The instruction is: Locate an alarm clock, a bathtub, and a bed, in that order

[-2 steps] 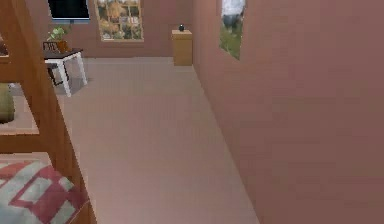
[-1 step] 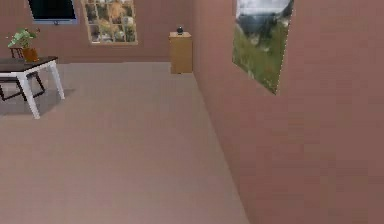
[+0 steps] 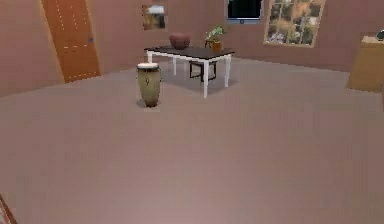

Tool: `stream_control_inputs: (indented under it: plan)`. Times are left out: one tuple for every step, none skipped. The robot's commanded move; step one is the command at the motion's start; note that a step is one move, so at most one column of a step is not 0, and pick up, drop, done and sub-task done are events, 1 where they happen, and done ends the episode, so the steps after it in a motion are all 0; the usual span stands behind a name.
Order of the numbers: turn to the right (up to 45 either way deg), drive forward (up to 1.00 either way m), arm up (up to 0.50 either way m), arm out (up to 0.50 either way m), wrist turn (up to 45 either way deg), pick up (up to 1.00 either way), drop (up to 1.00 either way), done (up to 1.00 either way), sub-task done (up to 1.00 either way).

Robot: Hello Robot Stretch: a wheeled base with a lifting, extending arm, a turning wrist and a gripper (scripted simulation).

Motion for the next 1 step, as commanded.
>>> stream_control_inputs:
  plan:
    - [-45.0, 0.00, 0.00, 0.00, 0.0, 0.00, 0.00, 0.00, 0.00]
